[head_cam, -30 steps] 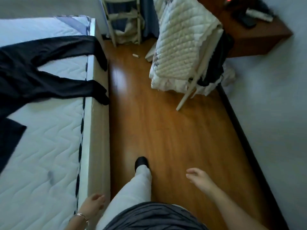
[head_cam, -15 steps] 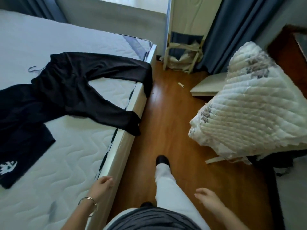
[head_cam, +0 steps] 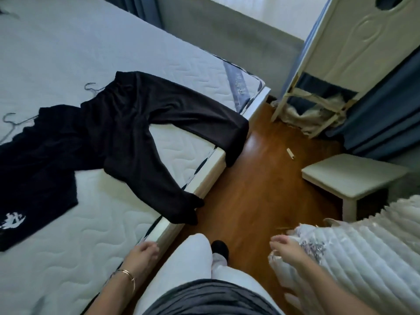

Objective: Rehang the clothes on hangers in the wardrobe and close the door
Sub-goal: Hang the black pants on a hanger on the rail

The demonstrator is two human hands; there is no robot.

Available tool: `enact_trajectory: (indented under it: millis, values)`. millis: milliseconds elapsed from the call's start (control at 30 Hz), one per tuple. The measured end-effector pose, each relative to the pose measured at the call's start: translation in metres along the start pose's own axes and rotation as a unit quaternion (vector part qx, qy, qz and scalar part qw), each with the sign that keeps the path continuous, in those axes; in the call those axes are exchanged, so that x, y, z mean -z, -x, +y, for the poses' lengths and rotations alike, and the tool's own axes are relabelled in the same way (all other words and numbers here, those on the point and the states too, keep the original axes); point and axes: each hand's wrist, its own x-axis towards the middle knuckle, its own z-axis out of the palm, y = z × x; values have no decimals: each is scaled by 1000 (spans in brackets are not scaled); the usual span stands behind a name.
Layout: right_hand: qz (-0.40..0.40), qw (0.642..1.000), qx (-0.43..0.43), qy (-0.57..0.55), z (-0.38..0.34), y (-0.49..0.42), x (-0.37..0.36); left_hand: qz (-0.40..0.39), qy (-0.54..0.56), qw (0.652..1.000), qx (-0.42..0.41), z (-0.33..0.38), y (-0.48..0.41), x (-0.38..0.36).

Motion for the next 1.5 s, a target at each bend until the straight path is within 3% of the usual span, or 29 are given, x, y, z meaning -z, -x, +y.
enact_trajectory:
  millis: [167, 367, 500, 700, 1033, 1267, 1367, 1500]
  values:
    - [-14, 998, 55, 25, -86, -45, 20, 16, 18, 999, 33, 34, -39, -6]
    - [-48, 992, -7, 115, -136, -81, 16, 6, 35, 993, 113, 69, -68, -5]
    - [-54, 982, -2, 181, -182, -102, 22, 24, 82, 989, 124, 104, -89, 4]
    - [-70, 965, 35, 251, -268, -149, 32, 78, 124, 987, 66, 180, -123, 23]
    - [-164, 889, 109, 413, -446, -236, 7, 172, 198, 964, 37, 287, -196, 52]
    - [-183, 822, 269, 467, -590, -303, -108, 233, 84, 969, -4, 353, -326, 92]
    - [-189, 806, 340, 446, -647, -330, -172, 267, -22, 963, -34, 370, -385, 118]
    - [-174, 769, 434, 436, -714, -354, -253, 277, -216, 936, 15, 358, -456, 143]
